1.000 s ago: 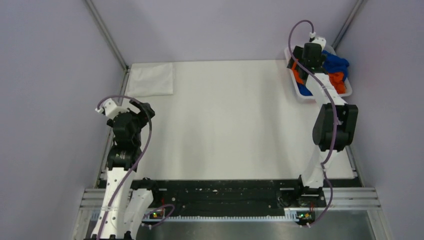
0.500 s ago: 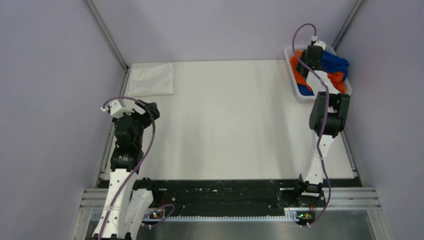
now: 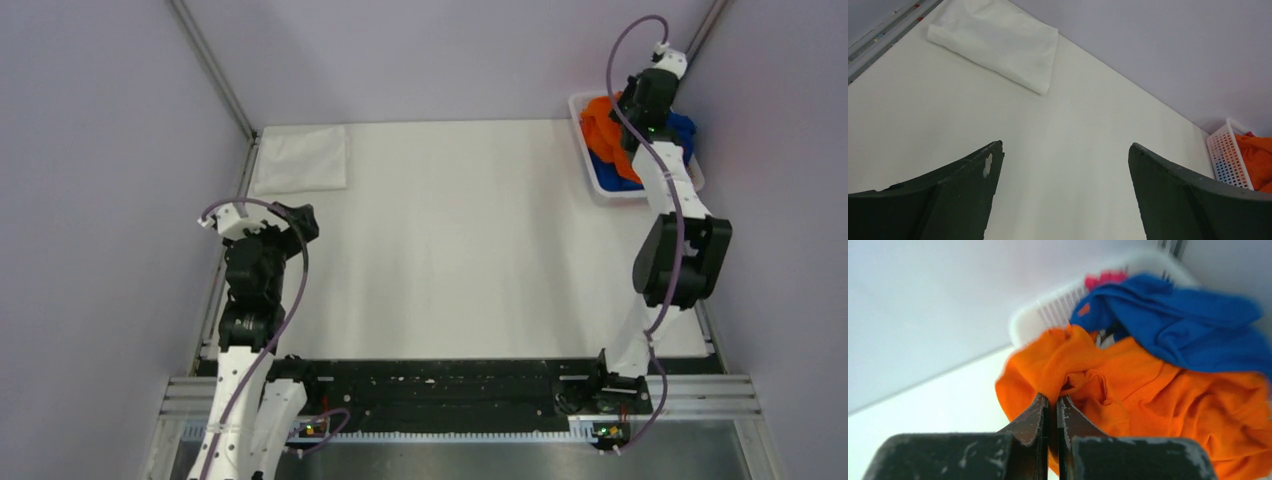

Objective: Fold and stack the t-shirts
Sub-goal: Grab crumpled tshirt from bin with the right arm, then move the tshirt to the center of the board

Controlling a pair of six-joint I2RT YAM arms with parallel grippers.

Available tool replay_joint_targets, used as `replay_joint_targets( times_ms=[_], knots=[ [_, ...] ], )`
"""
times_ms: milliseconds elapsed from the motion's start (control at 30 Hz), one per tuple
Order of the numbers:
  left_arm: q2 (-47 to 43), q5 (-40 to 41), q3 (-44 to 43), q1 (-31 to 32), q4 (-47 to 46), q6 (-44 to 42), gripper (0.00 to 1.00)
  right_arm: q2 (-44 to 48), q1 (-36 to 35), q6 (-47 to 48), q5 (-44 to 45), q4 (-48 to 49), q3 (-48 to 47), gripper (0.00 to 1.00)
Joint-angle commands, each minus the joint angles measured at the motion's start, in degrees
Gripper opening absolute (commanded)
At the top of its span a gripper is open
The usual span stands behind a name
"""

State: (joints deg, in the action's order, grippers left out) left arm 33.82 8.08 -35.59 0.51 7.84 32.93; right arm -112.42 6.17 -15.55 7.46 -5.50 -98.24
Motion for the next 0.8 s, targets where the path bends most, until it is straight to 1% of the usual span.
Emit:
replay_joint_targets(
  times_ms=[0, 200, 267, 333, 433, 500, 567, 633, 667, 700, 767],
  knots=[
    [-2.0, -1.5, -0.9, -0.1, 0.1, 1.1, 0.99, 16.9, 0.2, 0.7, -0.4, 8.1, 1.9, 0.00],
    [-3.8, -2.5, -1.8, -0.2, 3.6, 2.8, 0.99, 28.2, 0.2, 2.4, -1.3, 10.2, 4.4, 0.00],
    [-4.3, -3.0, -2.0, -0.2, 4.3, 3.0, 0.99, 31.4, 0.2, 2.9, -2.1, 11.4, 5.7, 0.00],
    [-4.6, -3.2, -2.3, -0.2, 5.1, 3.3, 0.99, 33.5, 0.2, 2.5, -4.2, 10.5, 5.2, 0.00],
    [-4.6, -4.2, -2.1, -0.2, 5.0, 4.2, 0.99, 35.1, 0.2, -1.2, -12.9, 6.1, 1.9, 0.00],
    [-4.5, -4.6, -1.8, -0.1, 4.8, 4.8, 0.99, 35.5, 0.1, -4.9, -22.3, 2.7, 0.1, 0.00],
    [-3.9, -4.8, -1.6, -0.2, 5.0, 5.5, 0.99, 35.6, -0.1, -10.5, -34.0, 0.1, -1.1, 0.00],
    [-3.2, -5.7, -1.5, -0.1, 5.1, 5.9, 0.99, 35.6, -1.9, -15.2, -44.2, 0.1, -0.6, 0.00],
    [-2.9, -6.3, -1.5, -0.2, 5.1, 6.0, 0.99, 35.8, -4.2, -15.9, -46.6, 0.0, -0.2, 0.00],
    [-2.5, -7.3, -1.8, -0.2, 5.4, 5.8, 0.99, 36.0, -8.6, -15.1, -47.3, -0.4, 0.2, 0.00],
    [-1.9, -7.8, -2.6, -0.2, 6.4, 5.5, 0.99, 36.4, -15.1, -12.0, -44.7, -3.1, 0.9, 0.00]
  ],
)
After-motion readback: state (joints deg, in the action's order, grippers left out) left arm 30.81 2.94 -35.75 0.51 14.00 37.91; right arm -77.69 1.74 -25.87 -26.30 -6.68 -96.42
